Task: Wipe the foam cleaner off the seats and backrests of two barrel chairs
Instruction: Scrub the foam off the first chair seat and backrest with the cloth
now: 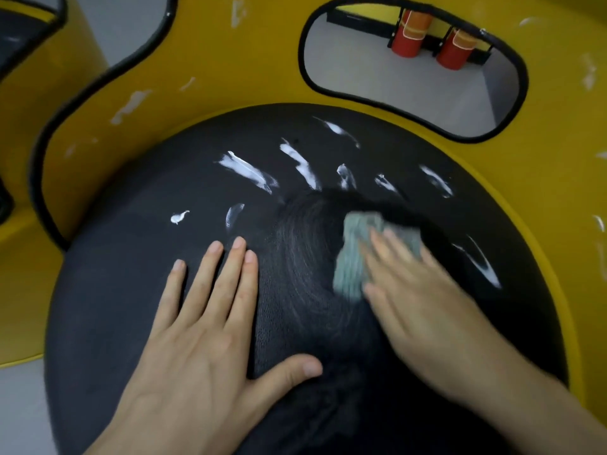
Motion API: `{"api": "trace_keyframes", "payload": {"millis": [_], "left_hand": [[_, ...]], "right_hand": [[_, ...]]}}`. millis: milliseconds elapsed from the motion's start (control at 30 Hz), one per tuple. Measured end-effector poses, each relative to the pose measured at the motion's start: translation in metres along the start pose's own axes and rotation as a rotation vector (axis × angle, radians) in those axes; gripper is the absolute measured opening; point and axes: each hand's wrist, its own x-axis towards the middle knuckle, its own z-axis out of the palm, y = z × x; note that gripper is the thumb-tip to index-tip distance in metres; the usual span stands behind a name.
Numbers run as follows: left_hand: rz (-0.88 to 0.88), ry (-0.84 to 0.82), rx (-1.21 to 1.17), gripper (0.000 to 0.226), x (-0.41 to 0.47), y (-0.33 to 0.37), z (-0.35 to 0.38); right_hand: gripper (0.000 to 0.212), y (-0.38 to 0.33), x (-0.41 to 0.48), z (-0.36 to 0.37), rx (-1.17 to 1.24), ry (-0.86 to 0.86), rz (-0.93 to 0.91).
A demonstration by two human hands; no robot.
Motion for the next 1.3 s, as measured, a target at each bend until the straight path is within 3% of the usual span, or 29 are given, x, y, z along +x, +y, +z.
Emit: {"api": "trace_keyframes", "payload": {"millis": [67,133,300,400,600,833,1100,1300], "left_hand": [[-0.01,-0.019,-0.006,0.112,0.0,0.001,-0.002],[-0.017,-0.037,-0.01,0.112,-0.001,0.001,-0.004],[-0.035,-0.037,-0.031,0.111,-0.007,-0.002,-0.005],[-0.061,-0.019,-0.047,0.111,-0.011,-0.005,-0.004],[-0.077,-0.027,-0.034,0.115,-0.011,-0.003,-0.006],[-0.074,-0.032,-0.056,0.11,-0.012,-0.005,-0.005],[-0.078,-0.021,-0.038,0.105,-0.011,-0.004,-0.005],[-0.075,-0.012,-0.04,0.104,-0.012,-0.005,-0.004]], "right_hand": [[0.055,0.004,0.027,-0.006,0.044,-0.037,0.134],[0.061,-0.005,0.022,-0.004,0.047,-0.034,0.15],[0.059,-0.04,-0.059,0.012,0.027,-0.037,-0.058],[0.06,-0.04,-0.05,0.006,0.033,-0.1,-0.059],[0.06,-0.051,0.049,-0.008,0.065,-0.11,-0.024],[0.061,-0.06,-0.039,0.011,0.04,-0.111,-0.185],[0.065,-0.074,0.052,-0.002,0.086,-0.094,-0.093],[0.064,-0.065,-0.014,0.007,0.061,-0.1,-0.143]]}}
